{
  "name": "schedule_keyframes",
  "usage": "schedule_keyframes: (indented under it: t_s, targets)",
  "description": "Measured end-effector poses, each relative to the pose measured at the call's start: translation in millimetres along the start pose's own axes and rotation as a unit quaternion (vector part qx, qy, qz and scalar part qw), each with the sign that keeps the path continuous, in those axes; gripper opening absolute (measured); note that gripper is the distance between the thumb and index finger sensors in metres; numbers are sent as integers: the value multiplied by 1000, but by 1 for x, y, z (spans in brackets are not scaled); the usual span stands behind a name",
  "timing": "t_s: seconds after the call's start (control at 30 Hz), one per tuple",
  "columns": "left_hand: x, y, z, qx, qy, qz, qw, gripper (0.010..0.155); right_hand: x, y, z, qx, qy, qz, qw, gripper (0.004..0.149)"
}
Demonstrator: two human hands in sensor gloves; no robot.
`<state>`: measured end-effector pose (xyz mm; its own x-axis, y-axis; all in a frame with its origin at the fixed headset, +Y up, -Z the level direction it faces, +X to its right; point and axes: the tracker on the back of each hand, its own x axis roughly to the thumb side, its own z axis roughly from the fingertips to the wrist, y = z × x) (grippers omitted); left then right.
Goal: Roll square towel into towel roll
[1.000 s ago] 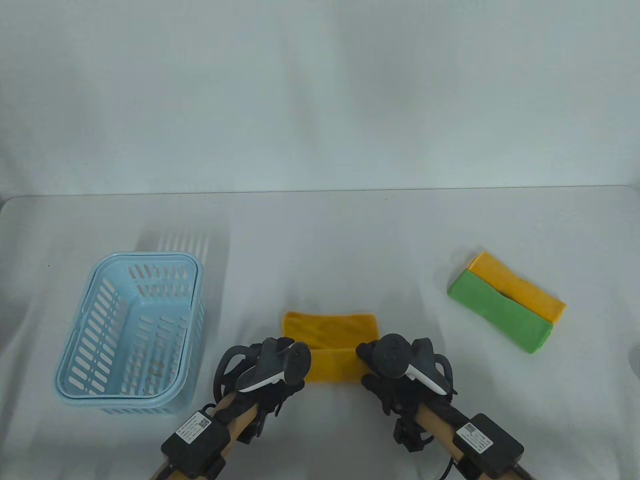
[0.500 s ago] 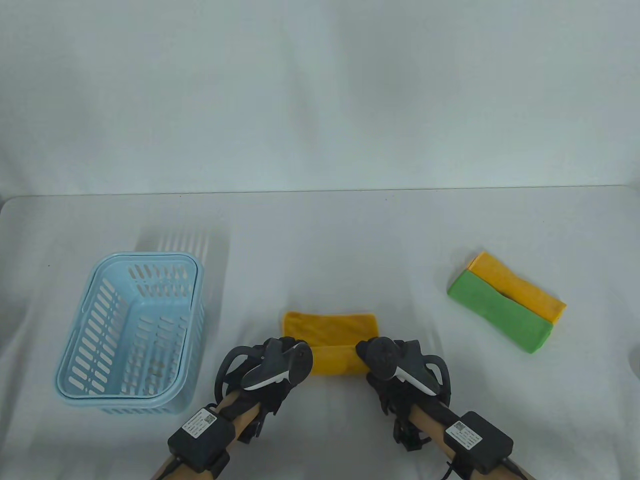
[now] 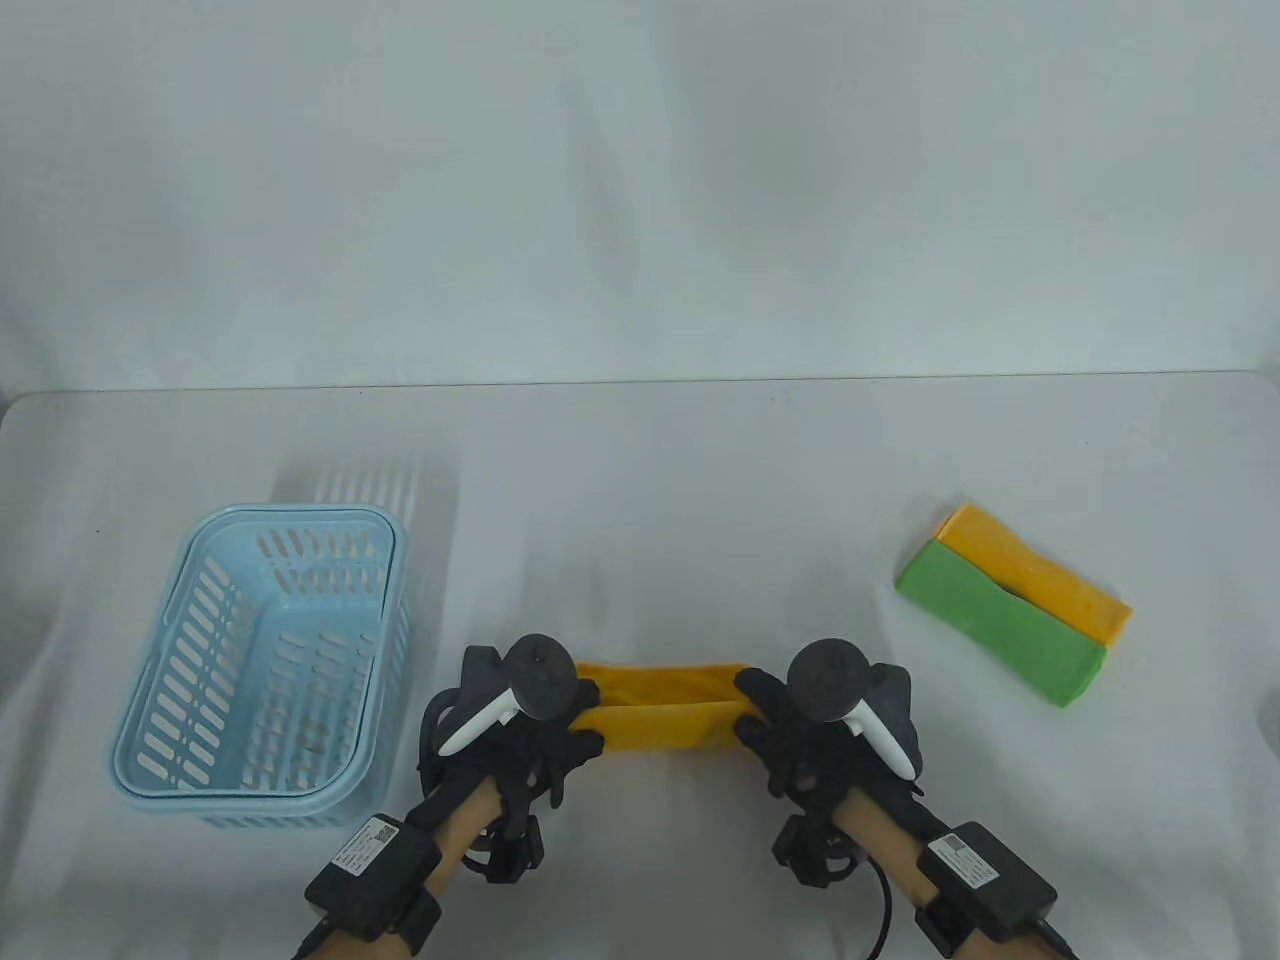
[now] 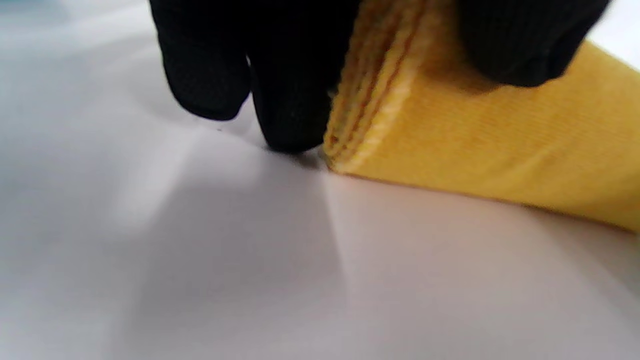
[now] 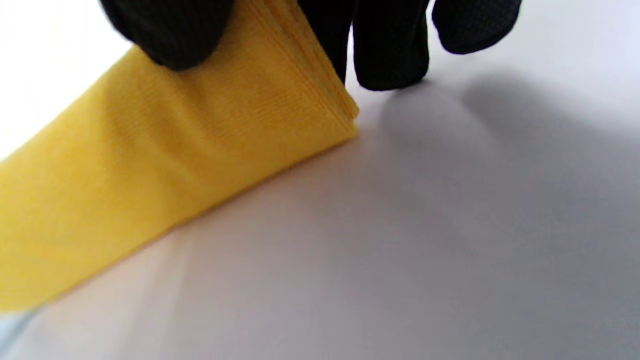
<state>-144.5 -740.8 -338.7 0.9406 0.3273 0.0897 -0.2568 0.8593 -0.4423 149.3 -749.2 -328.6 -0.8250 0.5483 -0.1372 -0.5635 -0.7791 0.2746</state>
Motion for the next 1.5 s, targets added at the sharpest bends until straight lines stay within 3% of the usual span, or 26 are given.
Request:
schedule_keyframes:
  t_s: [0.2, 0.37, 0.83, 1.07, 1.2, 1.37, 1.5]
  targets:
    - [-2, -3, -1, -5, 31, 7, 999, 72, -5, 1, 0, -8, 25, 17, 1000, 63]
    - [-9, 0, -2, 43, 64, -23, 997, 73, -9, -2, -3, -25, 36, 14, 999, 63]
    - [-8, 13, 8, 102, 53, -49, 992, 75, -15, -14, -2, -32, 38, -12, 999, 72]
    - [2, 26, 24, 160, 29, -64, 985, 81, -5, -14, 3, -35, -5, 16, 999, 80]
    - [7, 38, 37, 203, 19, -75, 976, 82, 10, -12, 11, -30, -61, 46, 997, 81]
    - [11, 52, 52, 254, 5, -72, 964, 82, 44, 5, 18, 27, -161, 90, 983, 81]
    - [12, 57, 58, 269, 3, -70, 961, 81, 64, 28, 9, 62, -152, 169, 972, 83]
